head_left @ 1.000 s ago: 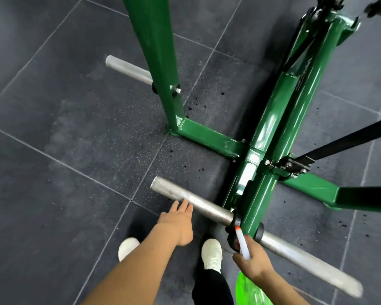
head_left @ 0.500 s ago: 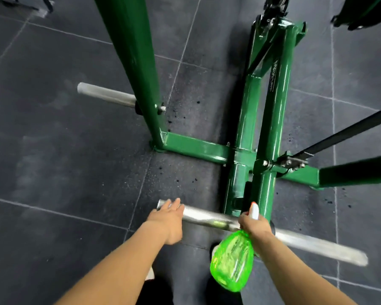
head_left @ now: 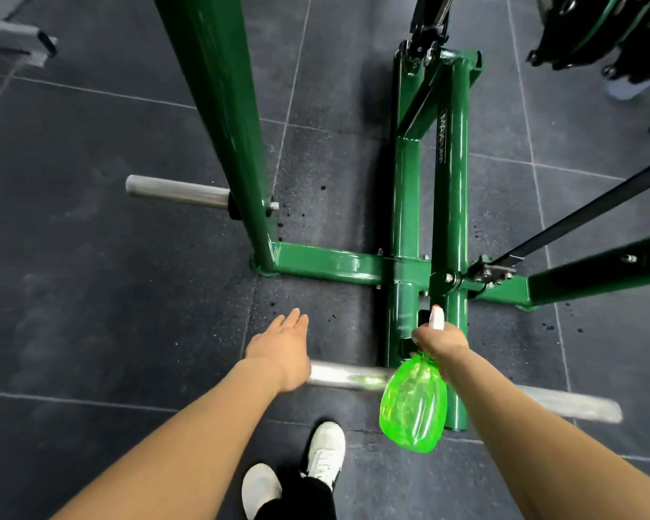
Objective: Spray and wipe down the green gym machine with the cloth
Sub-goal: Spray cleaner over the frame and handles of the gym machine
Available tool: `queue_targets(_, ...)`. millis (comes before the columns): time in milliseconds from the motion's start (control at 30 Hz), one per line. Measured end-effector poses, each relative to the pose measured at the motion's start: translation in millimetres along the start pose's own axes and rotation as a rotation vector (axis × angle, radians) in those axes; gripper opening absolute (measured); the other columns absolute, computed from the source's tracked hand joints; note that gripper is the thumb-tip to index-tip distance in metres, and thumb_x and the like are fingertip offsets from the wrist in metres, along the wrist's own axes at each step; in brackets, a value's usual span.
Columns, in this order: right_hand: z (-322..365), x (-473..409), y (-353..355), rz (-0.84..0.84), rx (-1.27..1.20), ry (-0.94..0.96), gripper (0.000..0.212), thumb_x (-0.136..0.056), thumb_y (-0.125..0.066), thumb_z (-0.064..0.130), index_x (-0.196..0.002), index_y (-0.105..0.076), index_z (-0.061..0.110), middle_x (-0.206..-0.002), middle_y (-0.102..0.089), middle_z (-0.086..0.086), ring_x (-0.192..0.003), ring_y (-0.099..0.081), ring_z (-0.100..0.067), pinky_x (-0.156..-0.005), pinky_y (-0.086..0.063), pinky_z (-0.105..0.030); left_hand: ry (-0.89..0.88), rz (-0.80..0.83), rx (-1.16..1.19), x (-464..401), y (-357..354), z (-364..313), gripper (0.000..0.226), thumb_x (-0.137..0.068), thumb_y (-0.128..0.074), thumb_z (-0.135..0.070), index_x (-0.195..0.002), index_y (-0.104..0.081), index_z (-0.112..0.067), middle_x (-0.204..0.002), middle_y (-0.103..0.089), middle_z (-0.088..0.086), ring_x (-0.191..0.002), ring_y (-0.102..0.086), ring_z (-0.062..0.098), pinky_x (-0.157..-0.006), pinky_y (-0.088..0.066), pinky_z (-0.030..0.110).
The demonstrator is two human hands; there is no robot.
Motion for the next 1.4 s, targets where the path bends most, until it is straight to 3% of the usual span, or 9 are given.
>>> queue_targets(133,16,-1,-1,-0.029,0.032,0.048,0.027,-0.082,-0.056,0.001,-0.059,-0.047,0.012,-0.071,-0.053,-0.013,-0.068,-0.052,-0.027,-0.066,-0.048,-0.037,-0.025,-0.025,0.011,-7,10,-7,0.069,-0.097,-0.04,-0.018,-0.155,-0.003,-0.017,-0.162,0.006,-0.005,-0.149,-0.002,0.017,-0.118,-0.022,0.04)
queue_targets(267,27,6,-5,-0.034,0.054,0.071,0.026,-0.083,-0.056,0.003,-0.061,-0.046,0.012,-0.067,-0.051,-0.009,-0.071,-0.051,-0.027,-0.064,-0.04,-0.034,-0.028,-0.02,0.018,-8,14,-7,0.069,-0.097,-0.04,-0.018,-0.155,-0.002,-0.017,-0.162,0.007,-0.005,-0.149,0.0,0.017,-0.118,-0.021,0.041)
queue_targets(400,51,7,-27,0.084,0.051,0.165,0.032,-0.076,-0.058,-0.002,-0.055,-0.042,0.016,-0.06,-0.046,-0.011,-0.065,-0.048,-0.026,-0.071,-0.051,-0.051,-0.025,-0.039,0.014,-12,28,-3,0.069,-0.097,-0.041,-0.019,-0.155,-0.003,-0.016,-0.162,0.006,-0.003,-0.149,-0.002,0.018,-0.118,-0.02,0.04)
queue_targets(533,77,18,-56,0.198,0.073,0.242,0.018,-0.079,-0.059,0.001,-0.069,-0.052,0.014,-0.07,-0.053,-0.012,-0.068,-0.051,-0.024,-0.077,-0.053,-0.048,-0.012,-0.066,0.024,-17,40,-3,0.068,-0.097,-0.041,-0.017,-0.155,-0.004,-0.015,-0.162,0.004,-0.002,-0.149,-0.003,0.018,-0.118,-0.022,0.041)
queue_targets(800,118,40,-104,0.361,0.241,0.349,0.022,-0.078,-0.061,0.002,-0.064,-0.049,0.013,-0.073,-0.056,-0.013,-0.078,-0.062,-0.036,-0.082,-0.053,-0.053,0.022,-0.097,0.016,-22,57,8,0.069,-0.097,-0.042,-0.02,-0.154,-0.005,-0.015,-0.162,0.003,-0.003,-0.148,-0.006,0.018,-0.117,-0.023,0.041)
queue_targets(933,124,43,-112,0.406,0.259,0.379,0.006,-0.079,-0.059,0.002,-0.085,-0.061,0.002,-0.082,-0.058,-0.015,-0.093,-0.063,-0.043,-0.084,-0.052,-0.054,0.035,-0.099,0.022,-20,61,9,0.069,-0.097,-0.043,-0.022,-0.154,-0.004,-0.015,-0.162,0.003,-0.003,-0.148,-0.005,0.018,-0.117,-0.023,0.041)
queue_targets(1067,117,39,-108,0.368,0.342,0.357,0.012,-0.08,-0.062,0.009,-0.09,-0.058,0.006,-0.089,-0.06,-0.015,-0.092,-0.064,-0.038,-0.083,-0.054,-0.045,0.045,-0.112,0.029,-18,66,7,0.069,-0.097,-0.043,-0.02,-0.154,-0.005,-0.015,-0.162,0.002,-0.002,-0.148,-0.007,0.018,-0.117,-0.024,0.042)
queue_targets(1167,116,29,-84,0.239,0.411,0.344,0.01,-0.083,-0.057,0.012,-0.087,-0.049,0.008,-0.087,-0.055,-0.011,-0.08,-0.056,-0.03,-0.067,-0.041,-0.028,0.057,-0.118,0.038,-16,69,6,0.069,-0.098,-0.042,-0.02,-0.154,-0.004,-0.015,-0.162,0.003,-0.002,-0.148,-0.006,0.018,-0.117,-0.024,0.04)
queue_targets(1400,114,35,-57,0.199,0.453,0.347,0.014,-0.08,-0.053,0.019,-0.076,-0.042,0.012,-0.087,-0.052,-0.009,-0.079,-0.049,-0.028,-0.065,-0.033,-0.026,0.086,-0.109,0.091,-2,64,7,0.069,-0.097,-0.041,-0.015,-0.155,-0.003,-0.016,-0.162,0.006,-0.001,-0.149,-0.002,0.019,-0.117,-0.023,0.042)
Point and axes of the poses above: each hand's wrist, its own x-axis away from the middle knuckle, its own y-axis out of the back of the hand, z = x × y, the point moved 9 cm from there along -x, towards the middle knuckle
